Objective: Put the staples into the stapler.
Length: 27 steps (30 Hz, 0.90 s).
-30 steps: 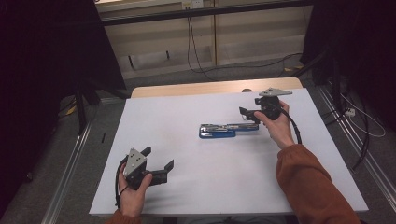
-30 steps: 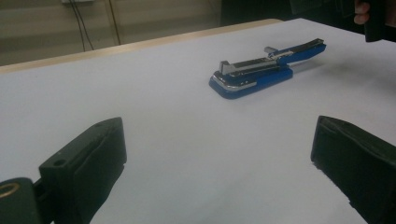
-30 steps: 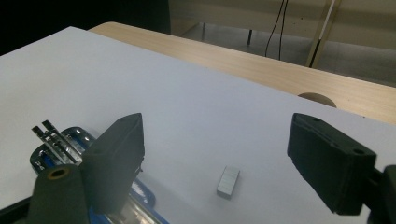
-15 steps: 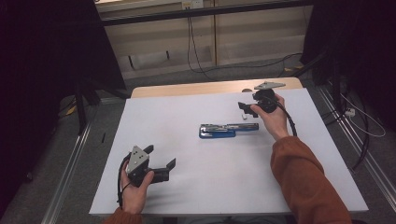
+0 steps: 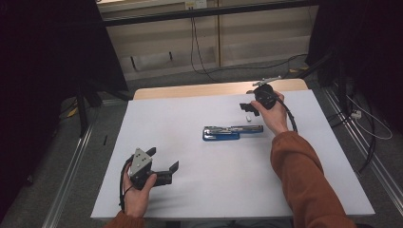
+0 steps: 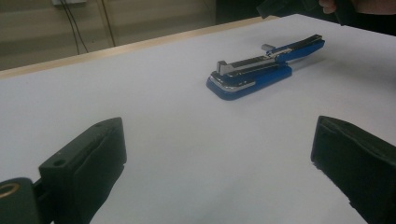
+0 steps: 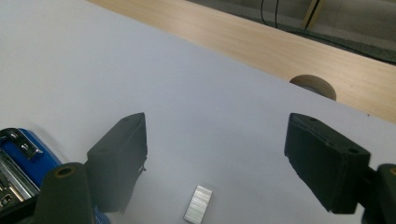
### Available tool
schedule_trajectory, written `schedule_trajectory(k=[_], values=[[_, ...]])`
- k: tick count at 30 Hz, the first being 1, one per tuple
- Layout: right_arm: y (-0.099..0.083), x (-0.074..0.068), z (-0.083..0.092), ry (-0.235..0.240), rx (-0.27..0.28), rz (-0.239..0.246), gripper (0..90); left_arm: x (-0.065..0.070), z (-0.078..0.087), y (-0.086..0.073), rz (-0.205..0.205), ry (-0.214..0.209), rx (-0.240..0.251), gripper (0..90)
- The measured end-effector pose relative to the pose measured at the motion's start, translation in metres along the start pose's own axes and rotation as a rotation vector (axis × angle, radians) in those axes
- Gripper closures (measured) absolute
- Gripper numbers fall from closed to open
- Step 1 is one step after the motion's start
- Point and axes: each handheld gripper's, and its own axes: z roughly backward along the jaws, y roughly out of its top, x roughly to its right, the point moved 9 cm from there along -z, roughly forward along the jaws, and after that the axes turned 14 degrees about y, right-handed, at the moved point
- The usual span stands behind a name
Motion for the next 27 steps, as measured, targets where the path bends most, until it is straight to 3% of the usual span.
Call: schedule_trajectory(k=[4, 11, 12, 15, 18, 27], values=[[-0.006, -0.002, -0.010, 0.059, -0.096, -0.043, 20.5, 0.000, 0.000, 0.000, -0.002, -0.004, -0.001, 3.4], [-0.019, 0.003, -0.020, 0.036, -0.192, -0.022, 16.4, 0.002, 0.001, 0.000, 0.005, -0.012, -0.001, 3.5], [-0.021, 0.003, -0.022, 0.056, -0.207, -0.031, 17.2, 0.003, 0.001, 0.000, 0.007, -0.016, -0.001, 3.6], [-0.027, 0.005, -0.023, 0.052, -0.241, -0.040, 23.0, 0.003, 0.001, 0.000, 0.004, -0.013, -0.002, 3.5], [-0.028, 0.006, -0.022, 0.063, -0.235, -0.070, 33.5, 0.001, 0.000, -0.001, 0.005, -0.011, -0.006, 3.5], [-0.034, 0.005, -0.019, 0.064, -0.284, -0.078, 57.9, 0.001, 0.000, -0.001, 0.002, -0.011, -0.007, 3.5]])
